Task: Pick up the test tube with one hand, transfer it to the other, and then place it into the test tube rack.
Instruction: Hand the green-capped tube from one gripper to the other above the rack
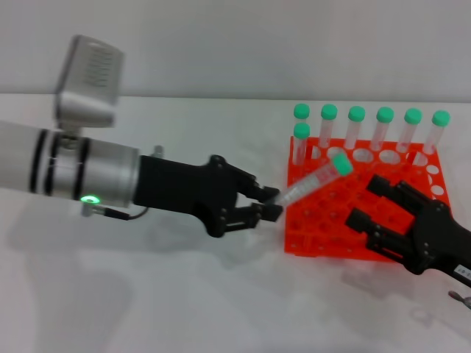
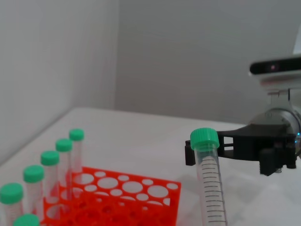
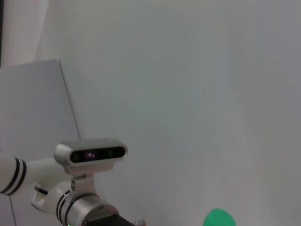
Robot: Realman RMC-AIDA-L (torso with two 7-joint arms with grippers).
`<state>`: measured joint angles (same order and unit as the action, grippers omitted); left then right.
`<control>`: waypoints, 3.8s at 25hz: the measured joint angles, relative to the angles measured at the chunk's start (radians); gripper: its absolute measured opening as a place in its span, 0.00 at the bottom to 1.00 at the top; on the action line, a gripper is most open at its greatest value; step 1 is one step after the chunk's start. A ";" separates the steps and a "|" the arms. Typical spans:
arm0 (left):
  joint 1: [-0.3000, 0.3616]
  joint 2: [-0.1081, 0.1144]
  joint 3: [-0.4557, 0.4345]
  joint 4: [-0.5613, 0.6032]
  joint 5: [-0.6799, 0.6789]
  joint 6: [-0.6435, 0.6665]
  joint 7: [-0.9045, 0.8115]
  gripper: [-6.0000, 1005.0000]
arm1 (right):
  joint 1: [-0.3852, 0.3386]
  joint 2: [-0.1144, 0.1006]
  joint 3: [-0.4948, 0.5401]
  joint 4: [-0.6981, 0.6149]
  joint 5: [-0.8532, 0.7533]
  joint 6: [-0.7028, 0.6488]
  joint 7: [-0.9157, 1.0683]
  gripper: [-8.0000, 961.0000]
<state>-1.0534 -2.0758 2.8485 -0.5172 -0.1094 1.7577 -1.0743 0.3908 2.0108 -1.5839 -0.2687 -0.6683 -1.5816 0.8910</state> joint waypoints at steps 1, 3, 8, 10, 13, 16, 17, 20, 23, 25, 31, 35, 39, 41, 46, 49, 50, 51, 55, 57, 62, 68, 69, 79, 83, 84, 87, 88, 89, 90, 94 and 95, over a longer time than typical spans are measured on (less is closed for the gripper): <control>-0.010 -0.001 0.000 0.025 0.016 -0.024 -0.009 0.23 | 0.001 0.001 -0.003 -0.001 0.001 0.011 0.000 0.86; -0.026 -0.002 -0.001 0.062 0.038 -0.061 -0.020 0.23 | 0.003 0.002 -0.005 -0.002 0.005 0.029 0.003 0.86; -0.046 -0.003 -0.002 0.105 0.054 -0.093 -0.033 0.24 | 0.012 0.003 0.000 -0.004 0.007 0.062 0.017 0.86; -0.048 -0.003 -0.002 0.106 0.055 -0.093 -0.034 0.24 | 0.013 0.003 0.002 -0.004 0.007 0.067 0.018 0.86; -0.049 -0.003 -0.002 0.107 0.051 -0.094 -0.035 0.24 | 0.015 0.003 0.003 -0.004 0.007 0.070 0.018 0.84; -0.051 -0.003 -0.002 0.111 0.051 -0.104 -0.038 0.24 | 0.019 0.002 0.003 -0.004 0.007 0.075 0.023 0.81; -0.051 -0.003 -0.002 0.117 0.053 -0.111 -0.039 0.24 | 0.020 0.001 0.003 -0.004 0.007 0.076 0.025 0.80; -0.052 -0.003 -0.002 0.147 0.058 -0.145 -0.039 0.25 | 0.023 0.001 0.003 -0.004 0.006 0.075 0.026 0.76; -0.052 -0.003 -0.001 0.161 0.067 -0.171 -0.039 0.25 | 0.025 0.001 0.002 -0.004 0.004 0.072 0.027 0.73; -0.053 -0.003 -0.001 0.162 0.071 -0.173 -0.038 0.25 | 0.026 0.001 0.001 -0.005 0.003 0.070 0.027 0.71; -0.053 -0.003 -0.001 0.175 0.070 -0.184 -0.035 0.26 | 0.026 0.000 0.000 -0.006 0.002 0.070 0.026 0.67; -0.053 -0.003 -0.001 0.184 0.067 -0.196 -0.029 0.26 | 0.025 0.001 -0.001 -0.006 0.001 0.077 0.022 0.67; -0.053 -0.003 -0.001 0.187 0.066 -0.207 -0.020 0.27 | 0.023 0.002 -0.001 -0.005 0.002 0.075 0.021 0.65; -0.053 -0.003 -0.001 0.187 0.065 -0.208 -0.018 0.27 | 0.023 0.002 -0.001 -0.005 0.002 0.073 0.021 0.65; -0.052 -0.003 -0.002 0.188 0.061 -0.210 -0.012 0.27 | 0.024 0.003 -0.002 -0.004 0.001 0.073 0.027 0.53; -0.050 -0.004 -0.003 0.203 0.061 -0.215 -0.007 0.28 | 0.024 0.004 -0.002 -0.004 0.001 0.073 0.028 0.46; -0.050 -0.004 -0.003 0.208 0.061 -0.218 -0.007 0.28 | 0.024 0.005 -0.002 -0.004 0.001 0.073 0.028 0.45; -0.050 -0.004 -0.003 0.212 0.061 -0.221 -0.006 0.28 | 0.025 0.005 -0.002 -0.003 0.001 0.074 0.028 0.44; -0.052 -0.004 -0.003 0.217 0.060 -0.224 -0.004 0.28 | 0.025 0.005 -0.002 -0.003 0.001 0.076 0.028 0.39; -0.053 -0.005 -0.003 0.225 0.060 -0.228 -0.003 0.29 | 0.025 0.005 -0.002 -0.003 0.001 0.076 0.028 0.38; -0.053 -0.005 -0.003 0.233 0.060 -0.240 -0.003 0.29 | 0.024 0.005 -0.002 -0.003 0.003 0.076 0.028 0.34; -0.053 -0.005 -0.003 0.238 0.060 -0.258 -0.002 0.30 | 0.023 0.005 -0.002 -0.004 0.005 0.075 0.021 0.30; -0.053 -0.005 -0.003 0.238 0.060 -0.258 -0.002 0.30 | 0.023 0.005 -0.002 -0.004 0.004 0.075 0.021 0.29; -0.058 -0.004 -0.003 0.240 0.064 -0.260 0.005 0.31 | 0.037 0.005 -0.011 -0.006 0.001 0.081 0.015 0.23; -0.059 -0.004 -0.003 0.244 0.066 -0.261 0.006 0.31 | 0.039 0.005 -0.012 -0.006 0.000 0.083 0.014 0.23; -0.059 -0.004 -0.003 0.245 0.066 -0.261 0.006 0.31 | 0.039 0.005 -0.012 -0.006 0.000 0.084 0.014 0.23; -0.060 -0.003 -0.003 0.245 0.069 -0.261 0.006 0.32 | 0.040 0.005 -0.012 -0.006 0.000 0.085 0.014 0.23; -0.061 -0.003 -0.003 0.245 0.069 -0.261 0.006 0.32 | 0.042 0.005 -0.012 -0.006 0.000 0.085 0.014 0.22; -0.061 -0.003 -0.003 0.245 0.070 -0.261 0.006 0.32 | 0.044 0.005 -0.012 -0.006 -0.001 0.086 0.014 0.22; -0.062 -0.003 -0.003 0.245 0.071 -0.261 0.006 0.32 | 0.046 0.005 -0.013 -0.006 -0.001 0.086 0.014 0.22; -0.062 -0.003 -0.003 0.246 0.072 -0.261 0.006 0.32 | 0.046 0.005 -0.013 -0.005 0.000 0.087 0.015 0.22; -0.062 -0.002 -0.003 0.246 0.072 -0.261 0.006 0.32 | 0.046 0.005 -0.013 -0.005 0.000 0.087 0.015 0.22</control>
<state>-1.1153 -2.0779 2.8454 -0.2716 -0.0375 1.4969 -1.0680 0.4372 2.0157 -1.5970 -0.2737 -0.6684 -1.4942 0.9058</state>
